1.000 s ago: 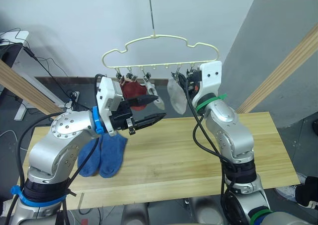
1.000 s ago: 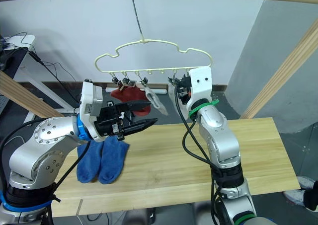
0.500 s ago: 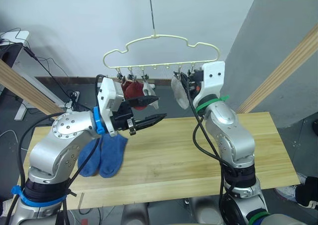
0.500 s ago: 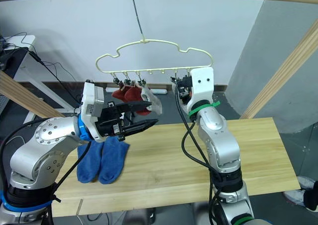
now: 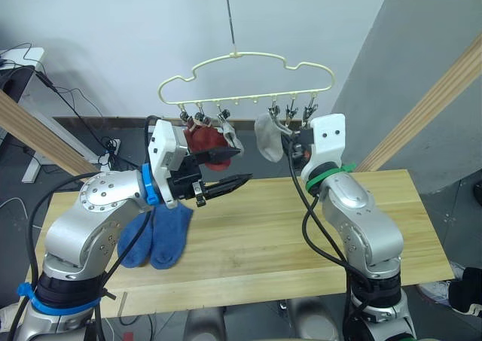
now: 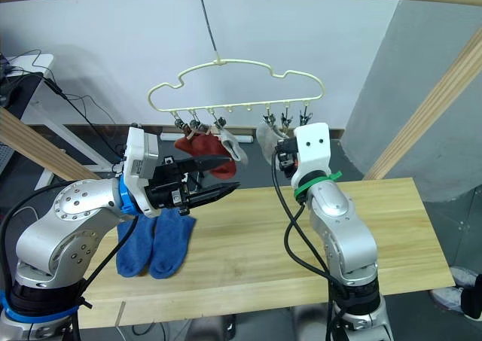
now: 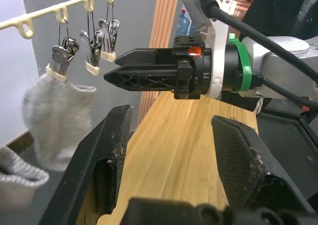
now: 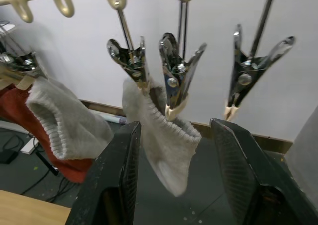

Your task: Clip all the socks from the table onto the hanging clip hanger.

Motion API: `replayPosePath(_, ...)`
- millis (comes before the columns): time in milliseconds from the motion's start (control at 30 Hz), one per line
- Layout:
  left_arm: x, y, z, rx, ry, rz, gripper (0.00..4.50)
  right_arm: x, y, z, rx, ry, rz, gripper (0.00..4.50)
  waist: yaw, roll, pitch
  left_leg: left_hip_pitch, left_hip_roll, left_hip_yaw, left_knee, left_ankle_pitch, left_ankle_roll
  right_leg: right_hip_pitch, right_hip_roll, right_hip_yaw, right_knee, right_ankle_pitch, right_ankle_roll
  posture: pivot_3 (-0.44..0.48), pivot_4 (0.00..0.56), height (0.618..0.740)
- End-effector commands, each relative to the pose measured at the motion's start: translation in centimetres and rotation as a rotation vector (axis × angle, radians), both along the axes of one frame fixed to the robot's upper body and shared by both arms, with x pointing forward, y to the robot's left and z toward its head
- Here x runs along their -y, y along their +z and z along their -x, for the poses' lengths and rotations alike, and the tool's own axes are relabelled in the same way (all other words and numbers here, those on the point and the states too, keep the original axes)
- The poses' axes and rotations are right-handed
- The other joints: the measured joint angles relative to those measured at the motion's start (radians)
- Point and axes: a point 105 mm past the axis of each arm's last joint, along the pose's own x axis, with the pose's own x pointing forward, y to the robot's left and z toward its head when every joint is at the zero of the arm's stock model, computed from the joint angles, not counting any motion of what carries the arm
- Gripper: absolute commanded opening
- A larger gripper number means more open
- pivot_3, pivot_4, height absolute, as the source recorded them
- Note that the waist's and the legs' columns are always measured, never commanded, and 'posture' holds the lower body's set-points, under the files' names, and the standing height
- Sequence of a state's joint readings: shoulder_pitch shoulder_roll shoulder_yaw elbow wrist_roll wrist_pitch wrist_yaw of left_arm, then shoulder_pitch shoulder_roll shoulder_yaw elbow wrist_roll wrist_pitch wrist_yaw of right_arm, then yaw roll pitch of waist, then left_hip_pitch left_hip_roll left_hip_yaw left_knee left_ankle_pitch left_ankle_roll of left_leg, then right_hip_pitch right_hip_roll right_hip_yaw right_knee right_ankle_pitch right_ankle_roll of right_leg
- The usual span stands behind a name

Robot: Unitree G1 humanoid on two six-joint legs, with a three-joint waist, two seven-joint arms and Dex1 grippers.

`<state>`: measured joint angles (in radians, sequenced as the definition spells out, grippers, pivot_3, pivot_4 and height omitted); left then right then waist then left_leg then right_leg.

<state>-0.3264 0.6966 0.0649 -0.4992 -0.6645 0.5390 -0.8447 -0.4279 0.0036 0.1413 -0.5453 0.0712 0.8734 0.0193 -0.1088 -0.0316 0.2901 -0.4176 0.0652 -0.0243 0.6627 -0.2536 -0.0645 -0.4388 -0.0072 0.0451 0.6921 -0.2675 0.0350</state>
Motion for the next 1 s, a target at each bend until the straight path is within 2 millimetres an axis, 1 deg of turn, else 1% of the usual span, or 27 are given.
replayPosePath(33, 0.2, 0.6, 0.4, 0.033, -0.019, 0.004, 2.8, -0.3, 1.4, 0.4, 0.053, 0.008, -0.023, 2.29, 0.0, 0.0, 0.0, 0.0, 0.0, 0.0, 0.0, 0.0, 0.0, 0.0, 0.0, 0.0, 0.0, 0.0, 0.0, -0.154, 0.265, 0.74)
replayPosePath(167, 0.1, 0.6, 0.3, 0.035, -0.016, 0.002, 2.8, -0.5, 1.8, 0.3, 0.065, 0.007, -0.038, 2.29, 0.0, 0.0, 0.0, 0.0, 0.0, 0.0, 0.0, 0.0, 0.0, 0.0, 0.0, 0.0, 0.0, 0.0, 0.0, -0.152, 0.264, 0.74)
replayPosePath(267, 0.1, 0.6, 0.3, 0.038, -0.015, 0.002, 2.8, -0.6, 1.7, 0.3, 0.062, 0.004, -0.04, 2.29, 0.0, 0.0, 0.0, 0.0, 0.0, 0.0, 0.0, 0.0, 0.0, 0.0, 0.0, 0.0, 0.0, 0.0, 0.0, -0.151, 0.263, 0.74)
replayPosePath(367, 0.1, 0.6, 0.2, 0.039, -0.011, 0.006, 2.8, -0.5, 1.7, 0.3, 0.065, -0.002, -0.038, 1.7, 0.0, 0.0, 0.0, 0.0, 0.0, 0.0, 0.0, 0.0, 0.0, 0.0, 0.0, 0.0, 0.0, 0.0, 0.0, -0.153, 0.262, 0.74)
replayPosePath(433, 0.1, 0.6, 0.2, 0.034, -0.008, 0.015, 2.8, -0.4, 1.5, 0.3, 0.067, -0.008, -0.025, 1.07, 0.0, 0.0, 0.0, 0.0, 0.0, 0.0, 0.0, 0.0, 0.0, 0.0, 0.0, 0.0, 0.0, 0.0, 0.0, -0.153, 0.262, 0.74)
replayPosePath(700, 0.2, 0.4, 0.4, 0.03, -0.004, 0.014, 2.8, 0.2, 0.4, 0.3, 0.046, -0.011, 0.011, 1.07, 0.0, 0.0, 0.0, 0.0, 0.0, 0.0, 0.0, 0.0, 0.0, 0.0, 0.0, 0.0, 0.0, 0.0, 0.0, -0.154, 0.263, 0.74)
replayPosePath(867, 0.1, 0.5, 0.3, 0.034, 0.001, 0.013, 2.8, -0.7, 1.9, 0.3, 0.086, 0.013, -0.034, 1.07, -0.001, 0.0, 0.0, 0.0, 0.0, 0.0, 0.0, 0.0, 0.0, 0.0, 0.0, 0.0, 0.0, 0.0, 0.0, -0.155, 0.261, 0.74)
replayPosePath(1000, 0.1, 0.5, 0.2, 0.036, 0.002, 0.013, 2.8, -0.7, 2.2, 0.0, 0.095, -0.006, -0.044, 1.07, -0.001, 0.0, 0.0, 0.0, 0.0, 0.0, 0.0, 0.0, 0.0, 0.0, 0.0, 0.0, 0.0, 0.0, 0.0, -0.154, 0.255, 0.74)
